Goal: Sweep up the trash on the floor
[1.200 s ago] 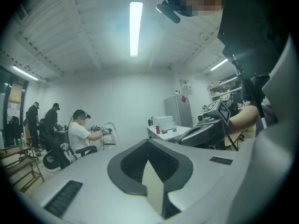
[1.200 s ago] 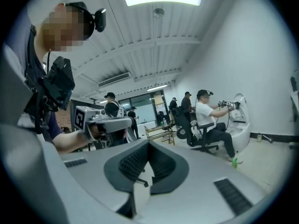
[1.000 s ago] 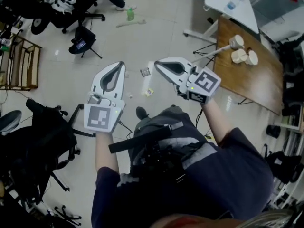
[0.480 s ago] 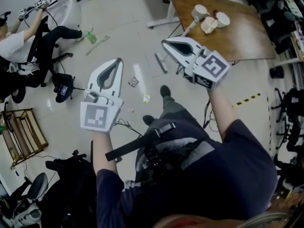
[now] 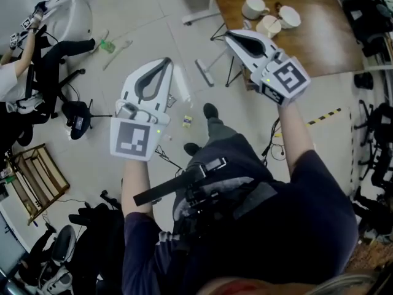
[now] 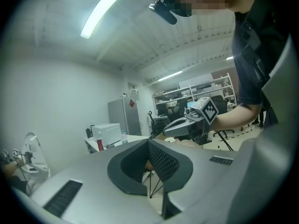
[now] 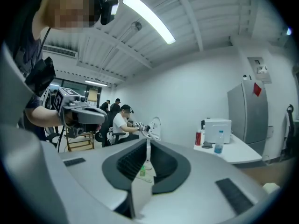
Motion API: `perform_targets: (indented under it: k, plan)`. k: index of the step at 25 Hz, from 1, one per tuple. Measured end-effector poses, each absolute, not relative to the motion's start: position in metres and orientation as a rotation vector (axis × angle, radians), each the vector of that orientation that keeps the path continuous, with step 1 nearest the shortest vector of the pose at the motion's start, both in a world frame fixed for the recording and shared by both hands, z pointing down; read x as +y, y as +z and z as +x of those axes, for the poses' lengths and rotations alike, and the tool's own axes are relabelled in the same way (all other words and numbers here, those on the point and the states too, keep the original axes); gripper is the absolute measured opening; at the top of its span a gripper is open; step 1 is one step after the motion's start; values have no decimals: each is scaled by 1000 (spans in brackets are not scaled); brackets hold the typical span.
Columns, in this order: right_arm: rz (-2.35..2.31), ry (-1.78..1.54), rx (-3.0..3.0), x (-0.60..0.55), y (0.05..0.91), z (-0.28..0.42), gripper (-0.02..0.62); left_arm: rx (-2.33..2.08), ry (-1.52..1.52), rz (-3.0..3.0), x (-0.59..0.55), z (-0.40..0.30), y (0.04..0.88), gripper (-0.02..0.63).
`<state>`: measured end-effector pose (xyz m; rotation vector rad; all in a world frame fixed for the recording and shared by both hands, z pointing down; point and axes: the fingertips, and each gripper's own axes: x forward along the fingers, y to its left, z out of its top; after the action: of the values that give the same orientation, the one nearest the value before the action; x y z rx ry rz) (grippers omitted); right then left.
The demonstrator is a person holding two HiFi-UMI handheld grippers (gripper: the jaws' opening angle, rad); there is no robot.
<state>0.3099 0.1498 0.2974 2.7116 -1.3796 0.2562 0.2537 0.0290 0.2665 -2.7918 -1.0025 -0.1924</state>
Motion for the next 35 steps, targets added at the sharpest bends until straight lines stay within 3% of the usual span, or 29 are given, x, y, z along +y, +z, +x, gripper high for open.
perform_targets:
  k: [9, 14, 17, 30, 35]
  plan:
    - [2733, 231, -1219, 192, 311, 377, 82, -1081, -238, -2765, 82, 345, 281, 0]
    - [2762, 304, -1108, 227, 327, 400, 201, -1093, -249, -2755, 103, 375, 286, 0]
    - [2785, 364, -1059, 245, 343, 410, 224, -1099, -265, -2746, 114, 388, 290, 0]
    - [2727, 588, -1006, 251, 440, 420, 231, -1122, -406, -2736, 125, 404, 336, 0]
    - [2691, 587, -991, 242, 459, 417, 149, -1072, -456, -2773, 101, 397, 348, 0]
